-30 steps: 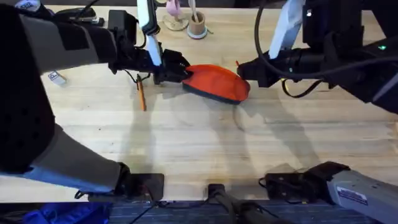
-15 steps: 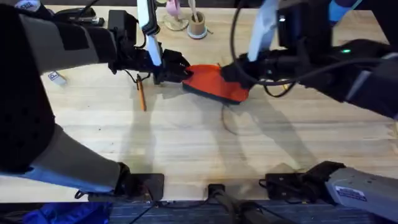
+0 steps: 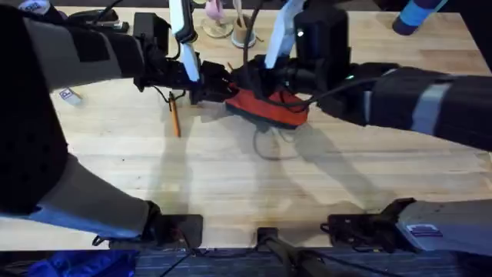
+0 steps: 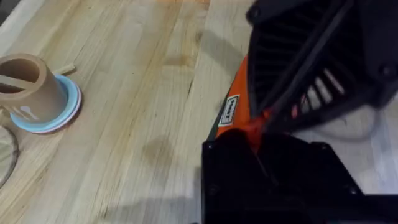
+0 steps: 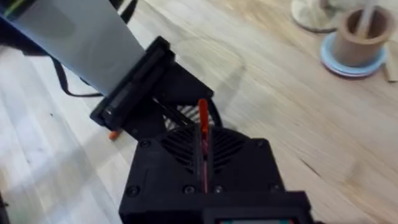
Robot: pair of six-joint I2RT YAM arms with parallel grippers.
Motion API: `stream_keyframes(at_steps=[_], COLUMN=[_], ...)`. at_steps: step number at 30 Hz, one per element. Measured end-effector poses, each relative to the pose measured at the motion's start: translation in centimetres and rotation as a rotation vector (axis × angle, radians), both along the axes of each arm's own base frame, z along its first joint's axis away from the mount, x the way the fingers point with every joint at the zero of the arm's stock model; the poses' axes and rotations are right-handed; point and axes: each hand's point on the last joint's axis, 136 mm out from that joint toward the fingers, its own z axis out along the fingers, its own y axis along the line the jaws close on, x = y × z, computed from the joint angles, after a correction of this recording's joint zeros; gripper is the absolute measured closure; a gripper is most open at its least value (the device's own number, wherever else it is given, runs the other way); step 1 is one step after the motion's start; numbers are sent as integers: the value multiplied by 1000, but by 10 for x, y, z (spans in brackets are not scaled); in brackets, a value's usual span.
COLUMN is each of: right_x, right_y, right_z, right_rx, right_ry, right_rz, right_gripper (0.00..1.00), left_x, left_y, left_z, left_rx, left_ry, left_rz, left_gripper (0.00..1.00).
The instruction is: Unzip the bag, pick up the pens from the table one at a time and place them inside, then zip the bag closed.
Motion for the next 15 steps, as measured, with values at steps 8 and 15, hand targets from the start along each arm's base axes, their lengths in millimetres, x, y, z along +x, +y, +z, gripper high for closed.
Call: stream_keyframes(at_steps=[8,15], right_x=[-5,1], right_y=[16,12], right_z=[-9,-5], right_rx=[51,54], right_ry=[64,82], right_rz=[-9,-31], right_gripper=[971,971], left_x=[0,0], left_y=[0,0], left_z=[0,0], left_rx=[0,0], left_ry=[0,0], left_rz=[0,0], left_gripper=[958,958])
